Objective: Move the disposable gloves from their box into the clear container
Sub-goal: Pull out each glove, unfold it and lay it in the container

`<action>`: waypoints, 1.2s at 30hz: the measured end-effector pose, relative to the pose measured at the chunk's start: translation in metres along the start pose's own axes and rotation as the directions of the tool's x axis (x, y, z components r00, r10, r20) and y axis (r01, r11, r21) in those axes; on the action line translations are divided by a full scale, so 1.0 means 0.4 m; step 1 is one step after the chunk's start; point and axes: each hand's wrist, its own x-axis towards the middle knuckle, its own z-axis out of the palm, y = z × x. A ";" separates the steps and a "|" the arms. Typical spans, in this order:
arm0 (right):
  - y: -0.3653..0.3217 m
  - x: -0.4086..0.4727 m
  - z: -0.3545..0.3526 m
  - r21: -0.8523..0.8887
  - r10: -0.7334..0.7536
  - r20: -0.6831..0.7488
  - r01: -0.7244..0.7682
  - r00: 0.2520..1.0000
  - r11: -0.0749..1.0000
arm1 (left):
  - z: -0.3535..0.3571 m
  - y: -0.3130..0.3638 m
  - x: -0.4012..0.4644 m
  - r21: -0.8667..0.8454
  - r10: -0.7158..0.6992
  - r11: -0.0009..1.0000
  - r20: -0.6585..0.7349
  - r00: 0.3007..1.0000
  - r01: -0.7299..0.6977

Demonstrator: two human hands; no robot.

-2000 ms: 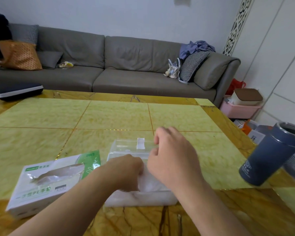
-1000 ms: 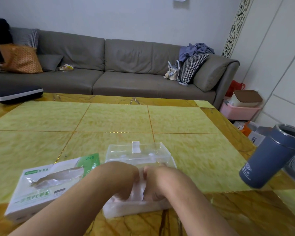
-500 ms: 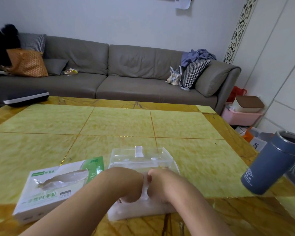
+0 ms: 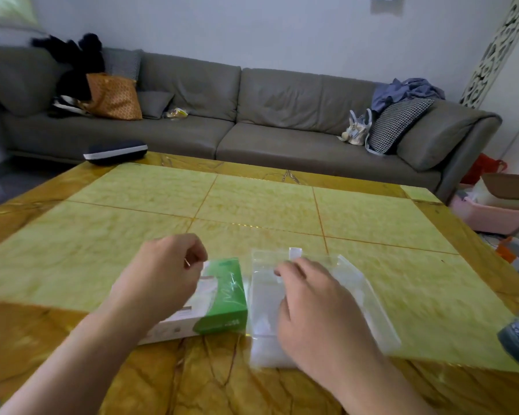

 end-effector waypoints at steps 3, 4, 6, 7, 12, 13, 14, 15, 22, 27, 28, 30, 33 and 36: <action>-0.073 -0.009 0.051 -0.078 -0.201 0.073 0.206 0.977 0.975 | -0.029 -0.075 0.002 0.094 -0.052 0.995 0.099 0.994 0.043; -0.091 -0.007 0.076 -0.107 -0.240 0.109 0.251 0.965 0.962 | -0.029 -0.088 0.003 0.113 -0.055 0.993 0.125 0.991 0.040; -0.123 -0.001 0.116 -0.167 -0.286 0.172 0.314 0.943 0.935 | -0.011 -0.101 0.004 0.133 -0.056 0.991 0.170 0.984 0.034; -0.135 0.002 0.122 -0.171 -0.280 0.218 0.319 0.935 0.932 | 0.005 -0.101 0.006 0.140 -0.056 0.990 0.194 0.979 0.029; -0.165 0.017 0.128 -0.154 -0.247 0.313 0.305 0.917 0.940 | 0.056 -0.106 0.011 0.196 -0.073 0.980 0.273 0.959 0.019; -0.164 0.015 0.133 -0.148 -0.252 0.309 0.308 0.917 0.940 | 0.053 -0.098 0.013 0.217 -0.075 0.976 0.305 0.949 0.008; -0.160 0.013 0.137 -0.133 -0.256 0.301 0.306 0.919 0.943 | 0.049 -0.087 0.016 0.245 -0.078 0.969 0.343 0.936 -0.009; -0.157 0.011 0.139 -0.123 -0.263 0.287 0.308 0.921 0.943 | 0.043 -0.075 0.015 0.290 -0.081 0.956 0.381 0.921 -0.036; -0.152 0.006 0.129 -0.052 -0.251 0.276 0.276 0.928 0.960 | 0.041 -0.066 0.020 0.368 -0.113 0.929 0.413 0.904 -0.052; -0.155 0.006 0.132 -0.070 -0.239 0.271 0.267 0.932 0.961 | 0.048 -0.075 0.019 0.314 -0.110 0.949 0.337 0.935 -0.002; -0.155 0.007 0.133 -0.076 -0.241 0.272 0.271 0.932 0.960 | 0.054 -0.081 0.022 0.307 -0.108 0.952 0.295 0.949 0.013; -0.157 0.007 0.130 -0.092 -0.239 0.272 0.272 0.932 0.958 | 0.065 -0.081 0.026 0.308 -0.116 0.950 0.217 0.969 0.045; -0.161 0.007 0.122 -0.097 -0.237 0.288 0.275 0.928 0.957 | 0.081 -0.071 0.032 0.381 -0.120 0.923 0.141 0.983 0.058; -0.162 0.009 0.121 -0.089 -0.244 0.282 0.278 0.928 0.956 | 0.091 -0.065 0.037 0.423 -0.102 0.906 0.132 0.986 0.037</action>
